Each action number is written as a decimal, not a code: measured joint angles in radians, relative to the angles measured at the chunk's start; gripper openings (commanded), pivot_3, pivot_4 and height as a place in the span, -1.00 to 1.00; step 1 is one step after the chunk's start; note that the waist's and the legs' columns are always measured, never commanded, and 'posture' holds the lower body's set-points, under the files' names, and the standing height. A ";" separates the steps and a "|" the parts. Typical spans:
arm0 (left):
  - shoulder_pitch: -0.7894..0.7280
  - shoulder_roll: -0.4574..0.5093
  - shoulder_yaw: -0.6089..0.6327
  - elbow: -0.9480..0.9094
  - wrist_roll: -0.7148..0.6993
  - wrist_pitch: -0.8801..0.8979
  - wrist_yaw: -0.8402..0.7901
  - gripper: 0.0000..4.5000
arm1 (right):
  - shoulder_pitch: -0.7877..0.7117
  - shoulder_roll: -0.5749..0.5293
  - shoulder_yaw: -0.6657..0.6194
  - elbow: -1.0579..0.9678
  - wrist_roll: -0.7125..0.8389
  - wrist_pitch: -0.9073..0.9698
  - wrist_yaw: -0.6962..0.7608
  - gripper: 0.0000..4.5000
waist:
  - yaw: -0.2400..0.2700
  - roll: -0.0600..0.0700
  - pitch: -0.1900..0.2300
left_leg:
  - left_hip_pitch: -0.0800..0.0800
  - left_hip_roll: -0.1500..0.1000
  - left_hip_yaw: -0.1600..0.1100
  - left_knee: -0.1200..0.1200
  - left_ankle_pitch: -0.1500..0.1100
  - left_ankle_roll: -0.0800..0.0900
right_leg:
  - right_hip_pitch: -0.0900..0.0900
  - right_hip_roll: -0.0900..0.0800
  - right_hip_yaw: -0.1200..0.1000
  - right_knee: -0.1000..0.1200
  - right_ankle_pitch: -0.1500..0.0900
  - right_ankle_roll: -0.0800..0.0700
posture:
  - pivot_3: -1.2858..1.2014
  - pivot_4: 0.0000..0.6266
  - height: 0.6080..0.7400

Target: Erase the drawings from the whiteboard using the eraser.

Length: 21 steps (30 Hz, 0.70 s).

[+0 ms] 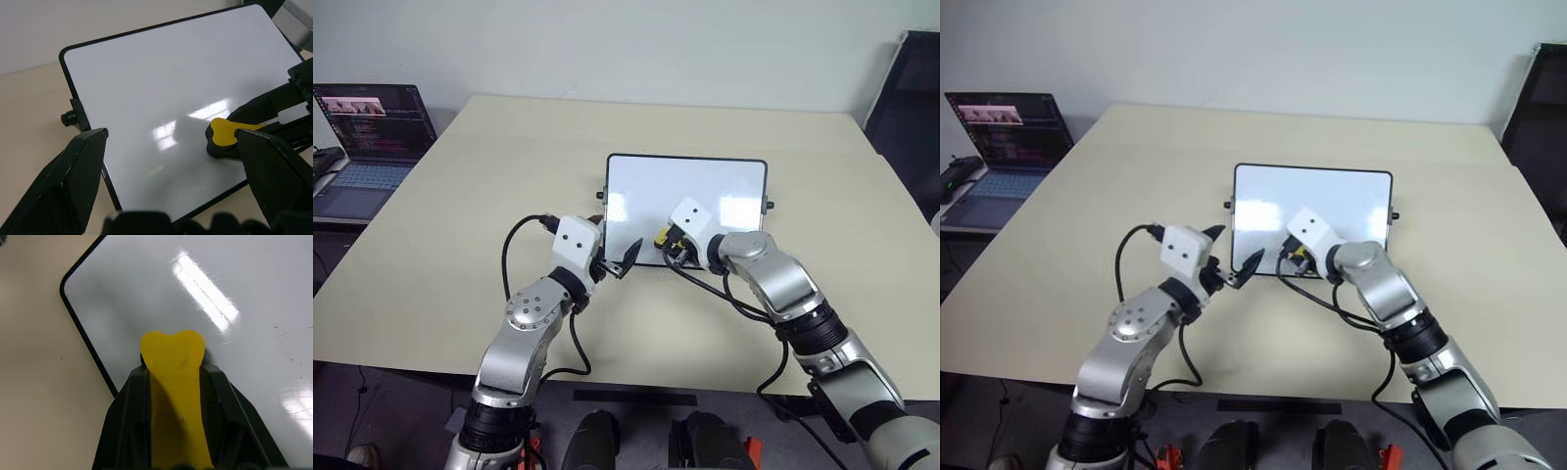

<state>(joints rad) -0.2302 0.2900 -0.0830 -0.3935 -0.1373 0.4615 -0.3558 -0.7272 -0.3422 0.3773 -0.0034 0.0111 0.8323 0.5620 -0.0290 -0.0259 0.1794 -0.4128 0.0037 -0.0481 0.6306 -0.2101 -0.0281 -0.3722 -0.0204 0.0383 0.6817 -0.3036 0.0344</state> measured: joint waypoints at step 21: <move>-0.036 -0.011 -0.019 0.040 0.000 -0.012 -0.026 1.00 | 0.099 -0.216 -0.052 -0.088 0.000 -0.042 0.047 -0.56 | 0.005 -0.001 -0.001 | 0.001 -0.002 0.000 0.000 0.001 0.002 | 0.003 -0.001 0.000 -0.001 0.001 0.001 | 0.03 -0.52 1.00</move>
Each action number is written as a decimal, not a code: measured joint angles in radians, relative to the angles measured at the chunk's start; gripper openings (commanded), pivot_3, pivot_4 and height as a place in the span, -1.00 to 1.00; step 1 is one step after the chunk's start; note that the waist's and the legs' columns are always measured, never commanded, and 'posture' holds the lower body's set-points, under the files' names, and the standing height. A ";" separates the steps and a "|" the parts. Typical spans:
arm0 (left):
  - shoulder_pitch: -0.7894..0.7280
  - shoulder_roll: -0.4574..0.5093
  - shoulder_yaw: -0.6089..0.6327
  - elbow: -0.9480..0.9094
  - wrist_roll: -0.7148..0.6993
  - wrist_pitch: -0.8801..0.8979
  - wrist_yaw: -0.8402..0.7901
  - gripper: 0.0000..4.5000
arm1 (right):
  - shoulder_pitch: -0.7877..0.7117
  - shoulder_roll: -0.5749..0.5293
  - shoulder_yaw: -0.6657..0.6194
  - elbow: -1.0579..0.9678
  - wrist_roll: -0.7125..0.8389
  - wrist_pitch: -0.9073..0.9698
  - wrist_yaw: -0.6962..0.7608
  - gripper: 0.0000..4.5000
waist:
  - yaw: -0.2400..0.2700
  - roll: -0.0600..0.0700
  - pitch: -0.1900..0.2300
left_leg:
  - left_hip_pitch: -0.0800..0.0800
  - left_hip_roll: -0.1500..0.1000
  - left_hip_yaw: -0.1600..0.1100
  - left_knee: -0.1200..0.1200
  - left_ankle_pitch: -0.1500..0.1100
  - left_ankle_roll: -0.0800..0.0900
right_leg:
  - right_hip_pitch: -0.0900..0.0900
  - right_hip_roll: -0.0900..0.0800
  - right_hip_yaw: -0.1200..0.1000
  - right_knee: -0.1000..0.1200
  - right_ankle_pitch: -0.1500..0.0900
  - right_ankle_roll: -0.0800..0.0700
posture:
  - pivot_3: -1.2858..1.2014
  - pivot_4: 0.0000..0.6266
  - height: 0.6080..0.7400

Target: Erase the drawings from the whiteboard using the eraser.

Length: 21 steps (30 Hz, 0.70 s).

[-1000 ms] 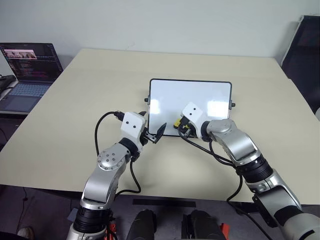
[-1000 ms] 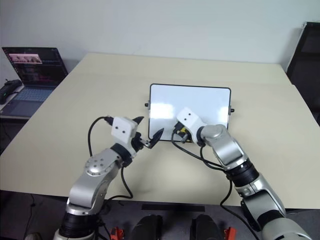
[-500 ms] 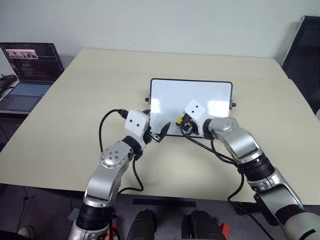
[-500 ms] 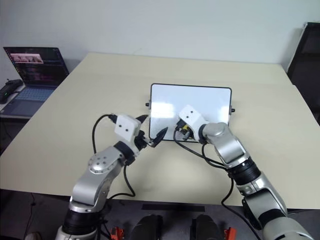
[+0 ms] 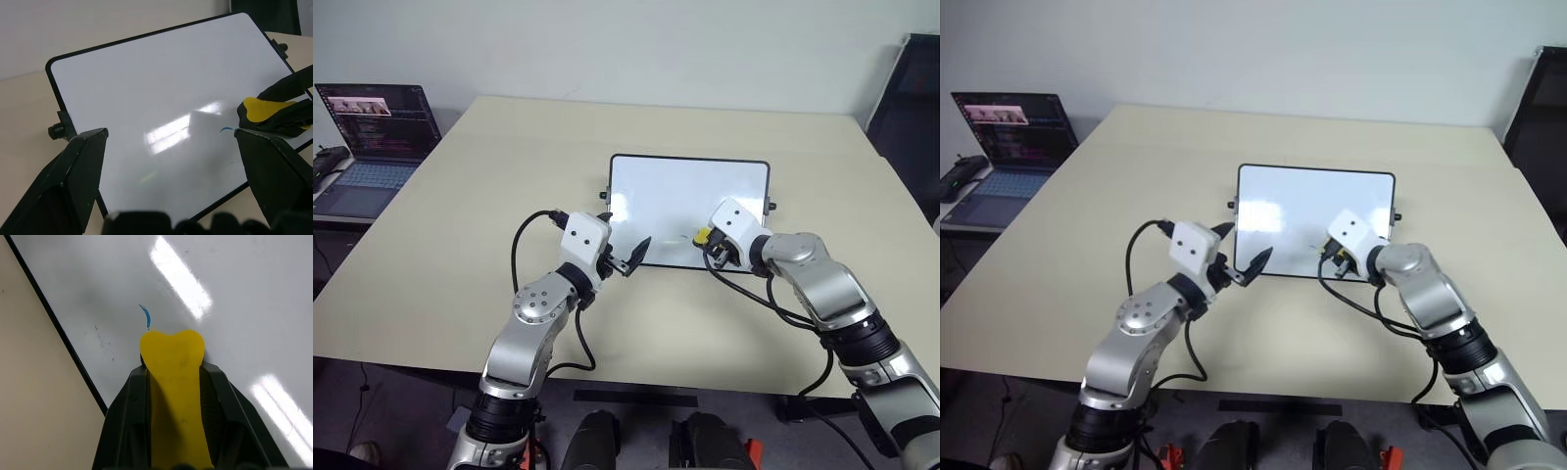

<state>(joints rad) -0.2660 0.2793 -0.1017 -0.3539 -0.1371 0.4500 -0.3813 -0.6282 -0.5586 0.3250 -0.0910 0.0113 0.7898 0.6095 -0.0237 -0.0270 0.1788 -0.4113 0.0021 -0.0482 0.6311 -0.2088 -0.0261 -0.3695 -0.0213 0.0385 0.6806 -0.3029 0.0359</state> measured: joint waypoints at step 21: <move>-0.012 -0.007 -0.008 0.014 0.000 -0.005 -0.002 1.00 | -0.143 0.210 0.020 0.138 -0.035 0.005 -0.049 -0.56 | -0.012 0.000 0.000 | 0.003 0.006 0.008 -0.002 0.001 0.000 | -0.003 0.003 0.003 0.000 0.003 -0.002 | 0.03 -0.52 1.00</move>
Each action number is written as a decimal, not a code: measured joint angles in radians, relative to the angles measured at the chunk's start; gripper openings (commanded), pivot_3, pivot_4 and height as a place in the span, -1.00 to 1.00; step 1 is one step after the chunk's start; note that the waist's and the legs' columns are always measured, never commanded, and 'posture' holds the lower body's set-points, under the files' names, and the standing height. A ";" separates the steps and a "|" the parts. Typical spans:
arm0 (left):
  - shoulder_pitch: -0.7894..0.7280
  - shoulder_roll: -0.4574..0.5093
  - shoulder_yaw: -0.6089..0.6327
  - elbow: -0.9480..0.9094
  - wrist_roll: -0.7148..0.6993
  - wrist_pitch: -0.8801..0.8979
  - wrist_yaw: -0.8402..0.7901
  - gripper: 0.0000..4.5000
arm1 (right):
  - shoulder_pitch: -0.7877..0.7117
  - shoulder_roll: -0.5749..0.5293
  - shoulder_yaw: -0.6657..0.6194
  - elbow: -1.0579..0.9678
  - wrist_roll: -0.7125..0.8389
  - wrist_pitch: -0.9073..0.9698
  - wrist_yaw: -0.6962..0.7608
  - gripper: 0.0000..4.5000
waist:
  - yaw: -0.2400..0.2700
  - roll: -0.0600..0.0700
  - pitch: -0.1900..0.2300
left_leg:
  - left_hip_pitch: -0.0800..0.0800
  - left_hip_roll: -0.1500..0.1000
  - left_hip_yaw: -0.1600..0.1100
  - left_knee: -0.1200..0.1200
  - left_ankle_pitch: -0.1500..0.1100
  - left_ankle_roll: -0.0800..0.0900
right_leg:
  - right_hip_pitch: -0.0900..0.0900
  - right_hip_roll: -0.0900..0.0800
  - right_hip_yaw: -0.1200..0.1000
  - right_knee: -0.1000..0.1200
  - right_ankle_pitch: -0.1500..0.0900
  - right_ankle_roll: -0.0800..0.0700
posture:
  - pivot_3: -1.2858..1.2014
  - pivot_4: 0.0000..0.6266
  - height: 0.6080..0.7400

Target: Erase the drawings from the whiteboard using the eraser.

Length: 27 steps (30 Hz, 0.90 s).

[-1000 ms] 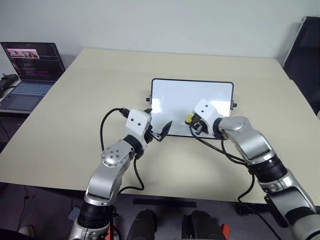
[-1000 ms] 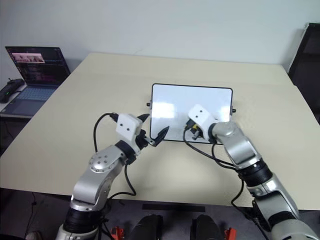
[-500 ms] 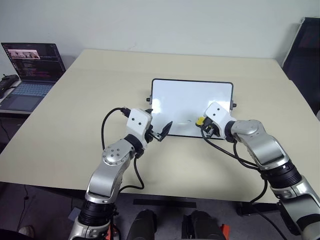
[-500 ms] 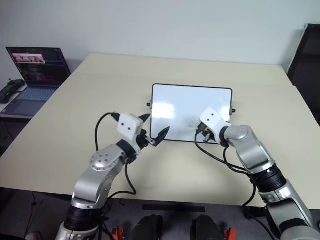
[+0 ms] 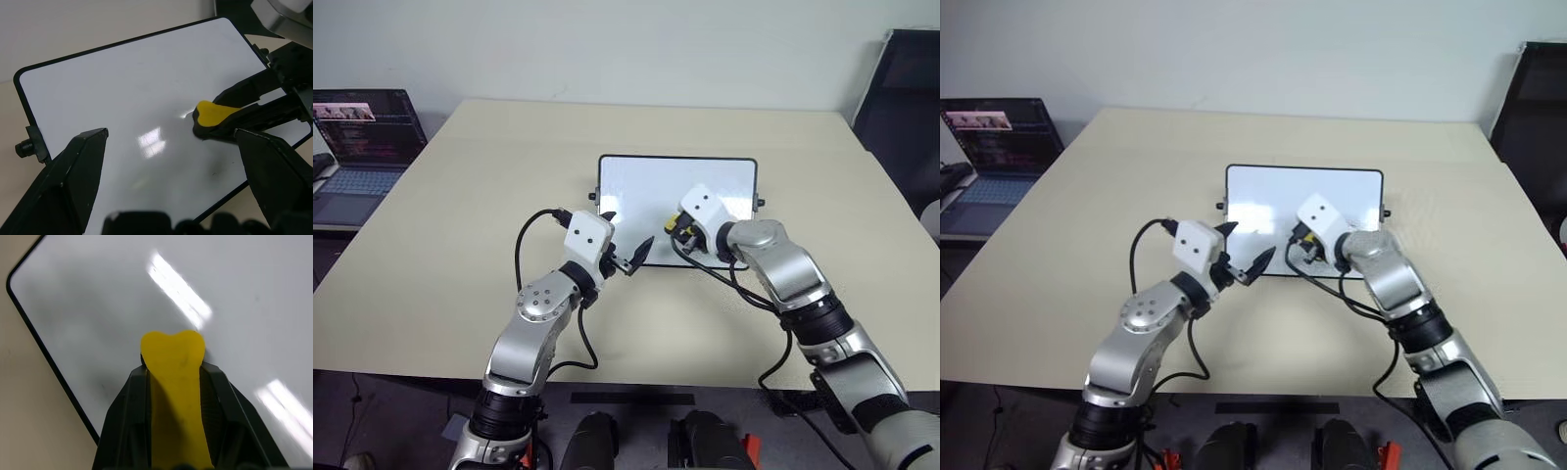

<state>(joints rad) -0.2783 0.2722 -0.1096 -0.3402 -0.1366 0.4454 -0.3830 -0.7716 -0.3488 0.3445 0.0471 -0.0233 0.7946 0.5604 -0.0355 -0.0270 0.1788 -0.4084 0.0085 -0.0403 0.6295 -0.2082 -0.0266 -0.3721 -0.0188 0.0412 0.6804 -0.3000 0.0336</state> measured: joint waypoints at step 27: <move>-0.004 0.006 0.005 0.001 0.000 0.001 -0.001 1.00 | 0.150 -0.194 -0.015 -0.135 -0.035 -0.037 0.070 -0.56 | 0.011 0.000 0.000 | -0.001 -0.001 -0.001 0.000 0.000 0.000 | 0.001 -0.001 -0.001 -0.001 0.000 0.001 | 0.03 -0.52 1.00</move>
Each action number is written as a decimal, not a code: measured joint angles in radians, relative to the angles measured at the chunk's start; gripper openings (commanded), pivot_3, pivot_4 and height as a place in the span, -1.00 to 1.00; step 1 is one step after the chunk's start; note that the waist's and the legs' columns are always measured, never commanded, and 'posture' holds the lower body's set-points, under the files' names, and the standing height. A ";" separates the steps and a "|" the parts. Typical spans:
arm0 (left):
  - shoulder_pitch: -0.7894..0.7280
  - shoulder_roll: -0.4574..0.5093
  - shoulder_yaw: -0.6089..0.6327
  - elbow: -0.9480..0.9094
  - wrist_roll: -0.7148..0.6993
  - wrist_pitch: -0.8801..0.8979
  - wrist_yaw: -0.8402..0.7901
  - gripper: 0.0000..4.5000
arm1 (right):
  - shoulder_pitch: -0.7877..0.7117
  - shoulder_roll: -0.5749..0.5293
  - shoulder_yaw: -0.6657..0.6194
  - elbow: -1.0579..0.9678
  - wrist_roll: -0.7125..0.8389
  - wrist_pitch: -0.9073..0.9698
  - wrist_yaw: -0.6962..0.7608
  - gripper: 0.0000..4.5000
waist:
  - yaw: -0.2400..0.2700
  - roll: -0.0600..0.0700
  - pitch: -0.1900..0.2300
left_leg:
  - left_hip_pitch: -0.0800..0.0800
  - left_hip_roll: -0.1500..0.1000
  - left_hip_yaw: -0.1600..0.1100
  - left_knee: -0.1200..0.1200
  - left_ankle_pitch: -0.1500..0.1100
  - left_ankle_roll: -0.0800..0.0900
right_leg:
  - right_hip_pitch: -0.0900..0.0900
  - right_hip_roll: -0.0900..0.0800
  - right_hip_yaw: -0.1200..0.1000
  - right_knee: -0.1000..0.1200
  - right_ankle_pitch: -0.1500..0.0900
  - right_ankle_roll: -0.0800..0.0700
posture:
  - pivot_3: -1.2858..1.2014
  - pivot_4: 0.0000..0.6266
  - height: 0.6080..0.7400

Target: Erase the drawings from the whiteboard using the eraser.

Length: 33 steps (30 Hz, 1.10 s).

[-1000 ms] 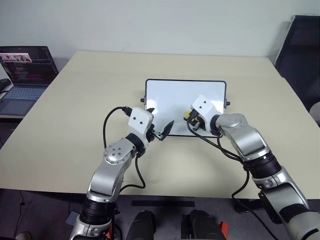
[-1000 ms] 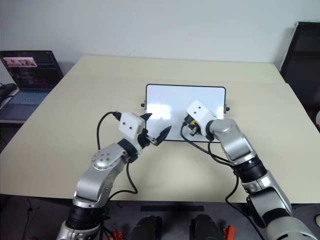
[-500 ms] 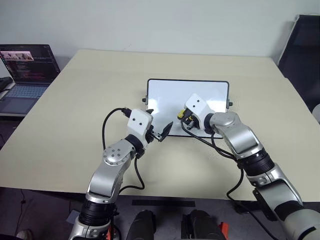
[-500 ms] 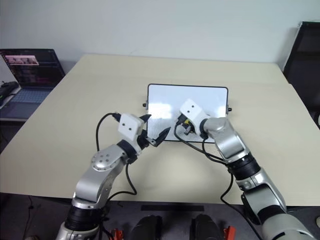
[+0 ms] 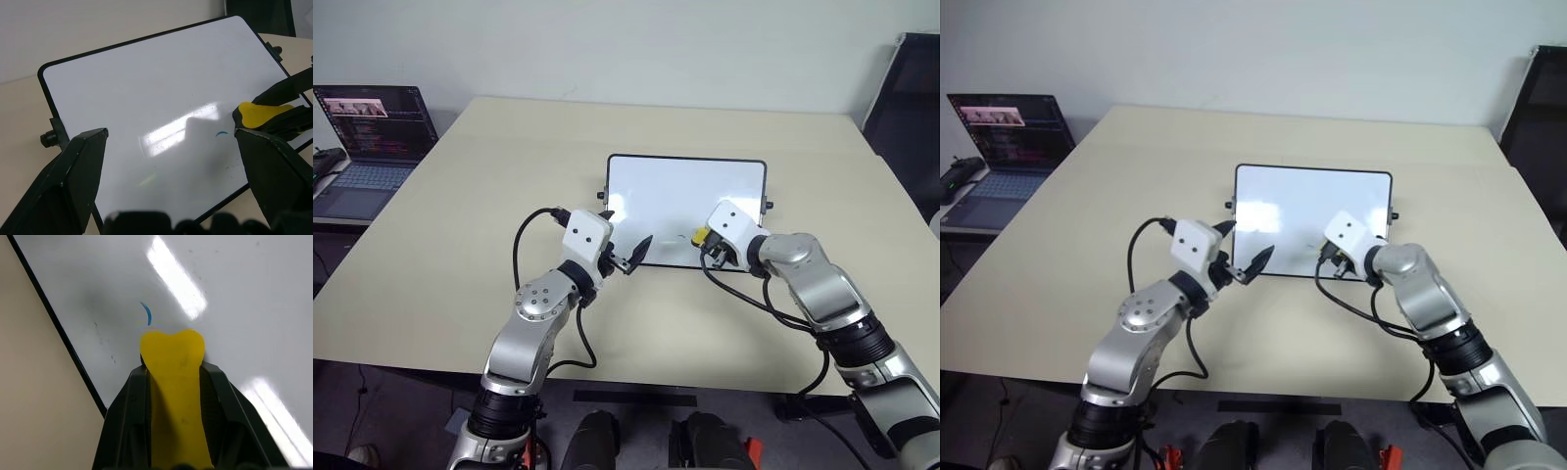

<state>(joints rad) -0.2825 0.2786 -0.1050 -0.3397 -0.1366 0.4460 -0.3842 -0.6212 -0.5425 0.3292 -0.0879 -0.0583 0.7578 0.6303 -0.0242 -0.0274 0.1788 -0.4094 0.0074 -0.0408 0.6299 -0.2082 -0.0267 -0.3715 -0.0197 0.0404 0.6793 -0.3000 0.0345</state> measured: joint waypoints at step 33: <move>0.014 0.003 -0.005 0.009 0.000 -0.016 0.001 1.00 | -0.117 0.162 0.094 0.167 -0.079 -0.146 -0.060 -0.56 | -0.010 0.000 0.000 | 0.001 0.002 0.003 -0.001 0.000 0.000 | -0.001 0.001 0.002 0.000 0.001 -0.001 | 0.03 -0.52 1.00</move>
<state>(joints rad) -0.2688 0.2815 -0.1103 -0.3303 -0.1364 0.4297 -0.3832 -0.7381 -0.3807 0.4236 0.0786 -0.1369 0.6114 0.5705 -0.0344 -0.0274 0.1790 -0.4082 0.0098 -0.0381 0.6288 -0.2081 -0.0269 -0.3729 -0.0185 0.0425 0.6793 -0.2986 0.0331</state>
